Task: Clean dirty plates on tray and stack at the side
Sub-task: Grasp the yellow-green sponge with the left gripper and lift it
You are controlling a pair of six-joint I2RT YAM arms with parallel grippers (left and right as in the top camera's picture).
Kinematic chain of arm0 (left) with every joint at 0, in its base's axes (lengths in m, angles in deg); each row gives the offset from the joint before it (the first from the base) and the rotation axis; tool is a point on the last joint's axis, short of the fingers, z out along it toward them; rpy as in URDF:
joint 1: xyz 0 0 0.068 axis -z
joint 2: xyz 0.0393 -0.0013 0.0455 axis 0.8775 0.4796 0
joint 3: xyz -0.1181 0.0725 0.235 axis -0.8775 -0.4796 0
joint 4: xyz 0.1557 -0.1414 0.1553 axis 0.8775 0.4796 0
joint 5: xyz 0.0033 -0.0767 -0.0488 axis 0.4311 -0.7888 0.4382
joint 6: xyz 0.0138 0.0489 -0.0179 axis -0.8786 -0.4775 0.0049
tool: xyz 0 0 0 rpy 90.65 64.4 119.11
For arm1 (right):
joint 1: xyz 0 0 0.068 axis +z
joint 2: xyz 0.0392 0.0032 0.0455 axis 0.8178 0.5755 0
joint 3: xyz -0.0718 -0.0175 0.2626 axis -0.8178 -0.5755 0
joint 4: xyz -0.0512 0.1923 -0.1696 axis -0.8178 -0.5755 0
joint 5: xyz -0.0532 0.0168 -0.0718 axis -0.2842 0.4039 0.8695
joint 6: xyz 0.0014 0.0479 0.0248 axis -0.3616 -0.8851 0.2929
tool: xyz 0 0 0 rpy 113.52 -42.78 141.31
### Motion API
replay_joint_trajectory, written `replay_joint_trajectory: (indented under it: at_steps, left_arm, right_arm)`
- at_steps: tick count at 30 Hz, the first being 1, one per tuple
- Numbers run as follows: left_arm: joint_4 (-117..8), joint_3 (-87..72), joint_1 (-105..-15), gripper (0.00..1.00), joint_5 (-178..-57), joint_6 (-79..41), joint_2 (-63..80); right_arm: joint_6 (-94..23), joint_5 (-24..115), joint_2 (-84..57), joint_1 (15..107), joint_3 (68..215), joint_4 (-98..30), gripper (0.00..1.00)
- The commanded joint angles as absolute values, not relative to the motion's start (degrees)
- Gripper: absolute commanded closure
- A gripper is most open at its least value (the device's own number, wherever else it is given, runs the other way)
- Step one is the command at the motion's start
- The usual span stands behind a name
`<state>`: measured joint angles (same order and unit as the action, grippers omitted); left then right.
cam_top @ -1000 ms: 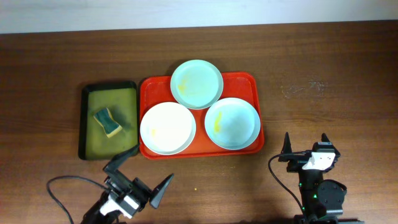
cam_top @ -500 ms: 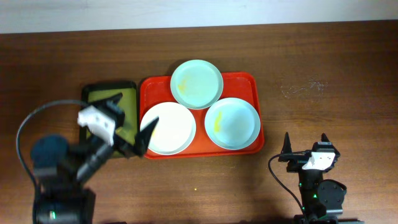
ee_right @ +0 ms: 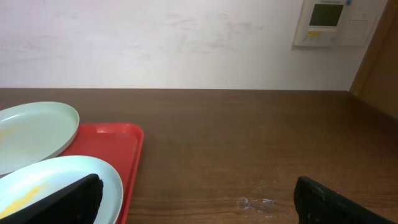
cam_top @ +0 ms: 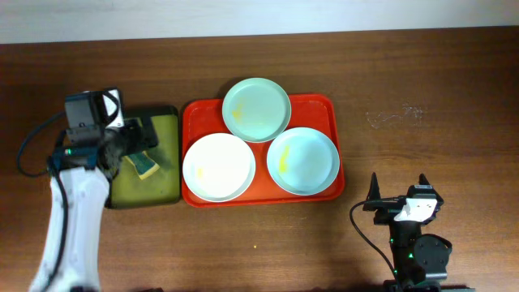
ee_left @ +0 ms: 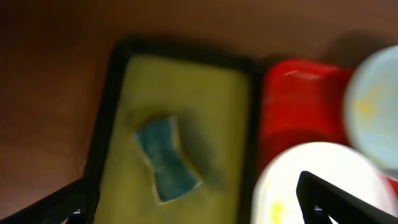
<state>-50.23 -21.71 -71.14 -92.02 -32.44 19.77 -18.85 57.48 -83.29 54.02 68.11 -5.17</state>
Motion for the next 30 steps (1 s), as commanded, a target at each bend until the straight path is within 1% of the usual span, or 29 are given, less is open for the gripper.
replay_joint_trajectory:
  at_steps: [1, 2, 5, 7, 14, 15, 17, 19, 26, 27, 28, 30]
  left_arm:
    - [-50.0, -21.0, -72.8, 0.01, -93.5, -30.1, 26.7]
    - [-50.1, -21.0, -72.9, 0.01, -93.5, -29.4, 28.2]
    - [-49.9, -21.0, -73.8, 0.01, -90.0, -16.6, 33.0]
    - [-51.1, -21.0, -73.8, 0.01, -89.3, -11.4, 35.5]
    - [-55.6, -21.0, -73.7, 0.00, -89.3, -9.7, 42.1]
    - [-55.9, -21.0, -73.7, 0.05, -89.3, -9.7, 42.9]
    - [-56.0, -21.0, -73.7, 0.26, -89.3, -9.7, 43.9]
    - [-55.9, -21.0, -73.7, 0.39, -89.3, -9.7, 44.3]
    - [-55.9, -21.5, -73.7, 0.38, -89.2, -9.7, 46.6]
    - [-55.9, -21.5, -73.7, 0.41, -89.2, -9.7, 47.1]
    - [-55.9, -21.5, -73.7, 0.42, -89.3, -9.7, 47.6]
    - [-55.2, -21.5, -73.7, 0.55, -89.3, -9.7, 48.5]
  right_arm:
    - [-18.9, 58.4, -83.6, 53.7, 67.7, -5.4, 0.01]
    - [-18.9, 58.4, -83.6, 53.7, 67.7, -5.4, 0.01]
    - [-18.9, 58.4, -83.6, 53.7, 67.7, -5.4, 0.01]
    - [-18.9, 58.4, -83.6, 53.7, 67.7, -5.4, 0.01]
    - [-18.9, 58.4, -83.6, 53.7, 67.7, -5.4, 0.01]
    - [-18.9, 58.4, -83.6, 53.7, 67.7, -5.4, 0.01]
    - [-18.9, 58.4, -83.6, 53.7, 67.7, -5.4, 0.01]
    - [-18.9, 58.4, -83.6, 53.7, 67.7, -5.4, 0.01]
    - [-18.9, 58.4, -83.6, 53.7, 67.7, -5.4, 0.01]
    - [-18.9, 58.4, -83.6, 53.7, 67.7, -5.4, 0.01]
    - [-18.9, 58.4, -83.6, 53.7, 67.7, -5.4, 0.01]
    - [-18.9, 58.4, -83.6, 53.7, 67.7, -5.4, 0.01]
